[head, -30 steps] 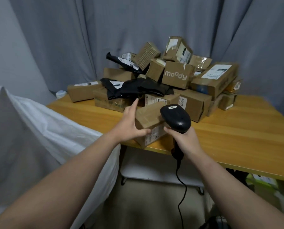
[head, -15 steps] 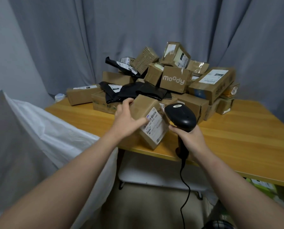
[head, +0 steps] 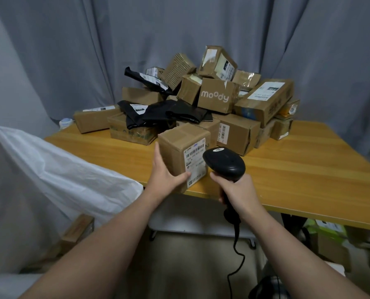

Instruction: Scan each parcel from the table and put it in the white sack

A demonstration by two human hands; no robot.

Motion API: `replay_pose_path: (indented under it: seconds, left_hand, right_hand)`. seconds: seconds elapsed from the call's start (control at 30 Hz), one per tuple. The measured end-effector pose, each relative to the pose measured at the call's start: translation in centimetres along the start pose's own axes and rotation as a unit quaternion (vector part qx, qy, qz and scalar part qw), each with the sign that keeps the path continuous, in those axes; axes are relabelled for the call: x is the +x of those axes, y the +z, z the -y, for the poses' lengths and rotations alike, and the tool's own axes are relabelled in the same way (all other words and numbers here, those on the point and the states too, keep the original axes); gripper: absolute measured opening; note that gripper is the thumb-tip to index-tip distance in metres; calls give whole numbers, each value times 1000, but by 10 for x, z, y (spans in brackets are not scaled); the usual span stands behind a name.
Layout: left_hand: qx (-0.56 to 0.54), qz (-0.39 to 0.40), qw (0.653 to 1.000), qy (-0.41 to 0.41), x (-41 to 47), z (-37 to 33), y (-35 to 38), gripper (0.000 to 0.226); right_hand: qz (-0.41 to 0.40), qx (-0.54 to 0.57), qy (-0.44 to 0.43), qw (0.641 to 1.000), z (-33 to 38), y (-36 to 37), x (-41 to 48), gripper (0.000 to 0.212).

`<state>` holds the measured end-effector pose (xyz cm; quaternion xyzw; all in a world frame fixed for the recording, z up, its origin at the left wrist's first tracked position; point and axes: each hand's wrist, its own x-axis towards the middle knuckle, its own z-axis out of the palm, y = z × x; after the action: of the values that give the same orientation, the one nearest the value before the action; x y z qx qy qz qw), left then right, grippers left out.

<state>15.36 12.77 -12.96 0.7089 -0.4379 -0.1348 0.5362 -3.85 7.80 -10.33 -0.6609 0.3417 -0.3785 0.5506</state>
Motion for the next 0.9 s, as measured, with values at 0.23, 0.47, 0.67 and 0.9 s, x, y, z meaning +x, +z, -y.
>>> replay_pose_path:
  seconds: [0.23, 0.47, 0.67, 0.9]
  left_hand:
    - [-17, 21, 999, -17, 16, -3, -7, 100]
    - [-47, 5, 999, -14, 14, -4, -10, 79]
    - [-43, 8, 999, -15, 15, -5, -11, 84]
    - [-27, 13, 999, -27, 18, -3, -12, 95]
  right_hand:
    - [9, -9, -30, 999, 4, 4, -14, 7]
    - [21, -23, -15, 999, 7, 5, -15, 12]
    - [25, -37, -23, 999, 9, 4, -16, 11]
    - [23, -40, -31, 998, 11, 1, -16, 17]
